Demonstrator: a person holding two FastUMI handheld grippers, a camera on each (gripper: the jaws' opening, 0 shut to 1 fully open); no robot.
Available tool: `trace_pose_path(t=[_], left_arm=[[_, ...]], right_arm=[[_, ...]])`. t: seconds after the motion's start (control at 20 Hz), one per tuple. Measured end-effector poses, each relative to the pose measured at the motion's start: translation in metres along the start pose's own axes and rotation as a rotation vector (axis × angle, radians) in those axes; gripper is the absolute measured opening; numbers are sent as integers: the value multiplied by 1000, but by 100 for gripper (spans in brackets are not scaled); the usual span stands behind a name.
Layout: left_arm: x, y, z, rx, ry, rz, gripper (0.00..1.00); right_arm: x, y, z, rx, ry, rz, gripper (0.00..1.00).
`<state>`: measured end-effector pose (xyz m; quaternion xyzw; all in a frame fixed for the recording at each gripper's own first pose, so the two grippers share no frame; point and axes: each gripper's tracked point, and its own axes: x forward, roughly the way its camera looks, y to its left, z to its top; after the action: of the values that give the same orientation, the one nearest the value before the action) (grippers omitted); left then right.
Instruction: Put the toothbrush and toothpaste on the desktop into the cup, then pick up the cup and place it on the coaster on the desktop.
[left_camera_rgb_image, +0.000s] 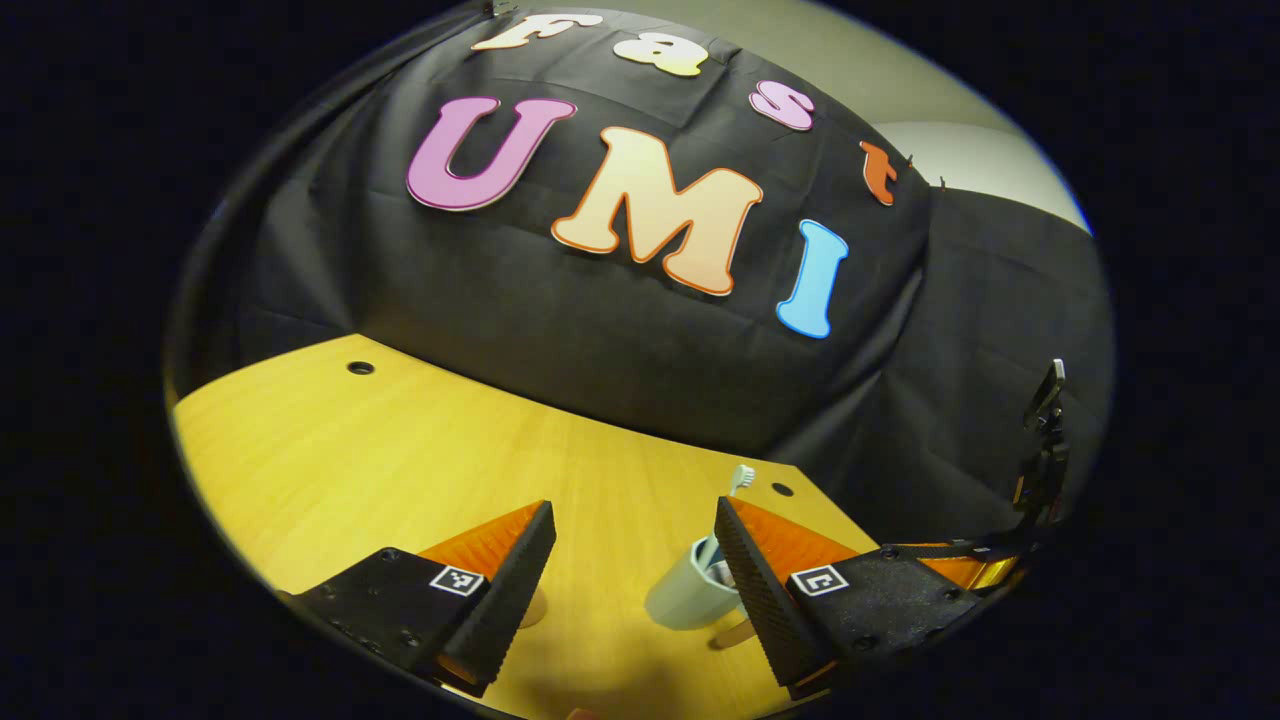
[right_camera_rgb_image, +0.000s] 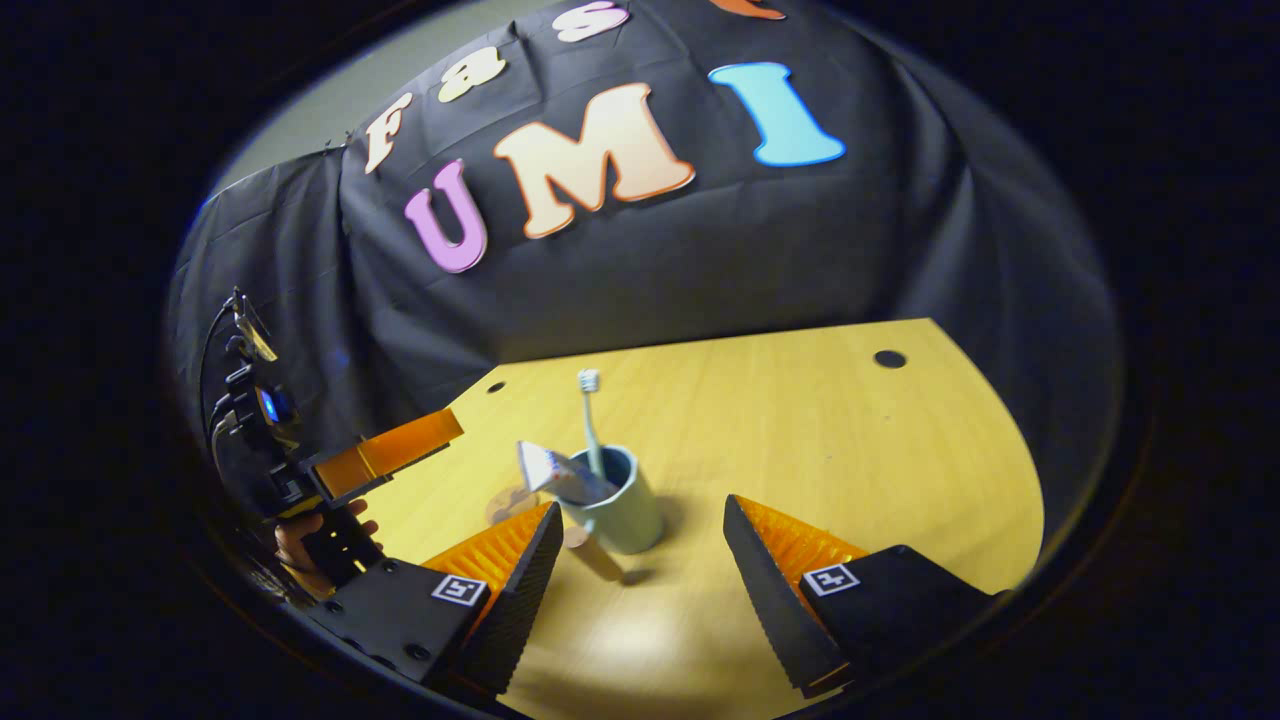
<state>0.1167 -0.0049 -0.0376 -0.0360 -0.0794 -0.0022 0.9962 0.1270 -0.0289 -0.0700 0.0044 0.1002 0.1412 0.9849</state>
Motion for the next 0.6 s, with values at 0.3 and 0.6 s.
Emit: trace_pose_path(t=[0.3,0.6], left_arm=[[-46,63,8,32,41,158,95],[-55,99,13,51,83,150,95]], right_arm=[[29,22,-29,-34,226,19,98],[54,33,-49,-155,376,-41,98]])
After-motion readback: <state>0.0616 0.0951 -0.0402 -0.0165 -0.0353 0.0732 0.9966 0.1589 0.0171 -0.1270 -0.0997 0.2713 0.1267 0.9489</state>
